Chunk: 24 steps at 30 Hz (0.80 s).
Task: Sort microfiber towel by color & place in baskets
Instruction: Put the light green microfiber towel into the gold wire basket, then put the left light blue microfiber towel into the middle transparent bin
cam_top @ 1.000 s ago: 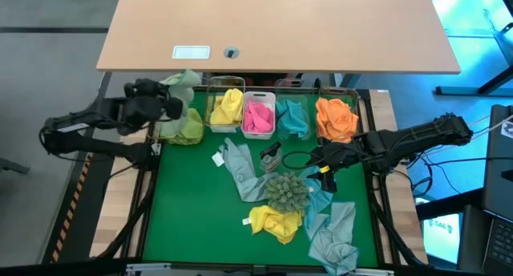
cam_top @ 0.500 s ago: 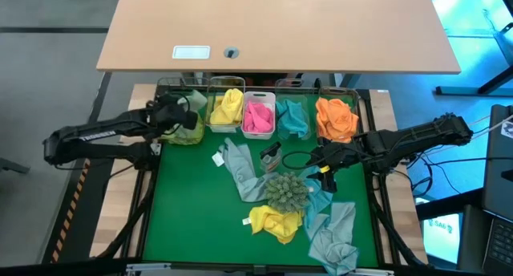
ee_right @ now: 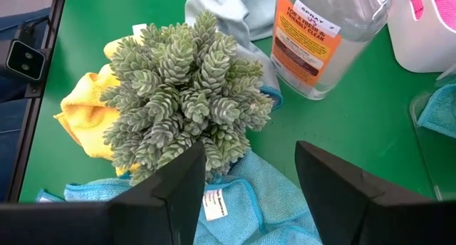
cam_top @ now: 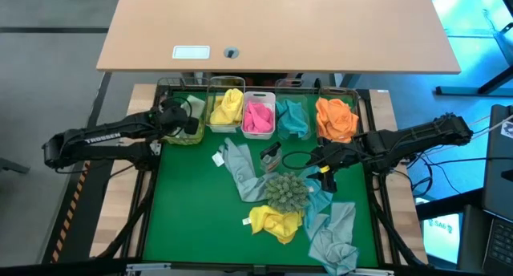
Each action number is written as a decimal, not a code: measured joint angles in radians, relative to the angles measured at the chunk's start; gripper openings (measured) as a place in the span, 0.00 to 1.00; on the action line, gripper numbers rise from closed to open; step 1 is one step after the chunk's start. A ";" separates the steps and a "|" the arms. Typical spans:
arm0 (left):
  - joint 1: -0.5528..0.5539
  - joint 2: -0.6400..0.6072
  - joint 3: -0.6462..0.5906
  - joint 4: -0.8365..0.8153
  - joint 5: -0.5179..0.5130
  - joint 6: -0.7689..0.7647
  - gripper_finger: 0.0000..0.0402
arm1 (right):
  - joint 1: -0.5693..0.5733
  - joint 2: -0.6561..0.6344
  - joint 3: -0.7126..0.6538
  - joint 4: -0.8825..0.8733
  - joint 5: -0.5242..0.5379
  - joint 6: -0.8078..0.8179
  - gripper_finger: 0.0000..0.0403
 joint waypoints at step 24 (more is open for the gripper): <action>0.000 -0.010 0.098 -0.012 0.003 0.111 0.39 | 0.000 0.000 0.000 0.000 0.000 0.000 0.53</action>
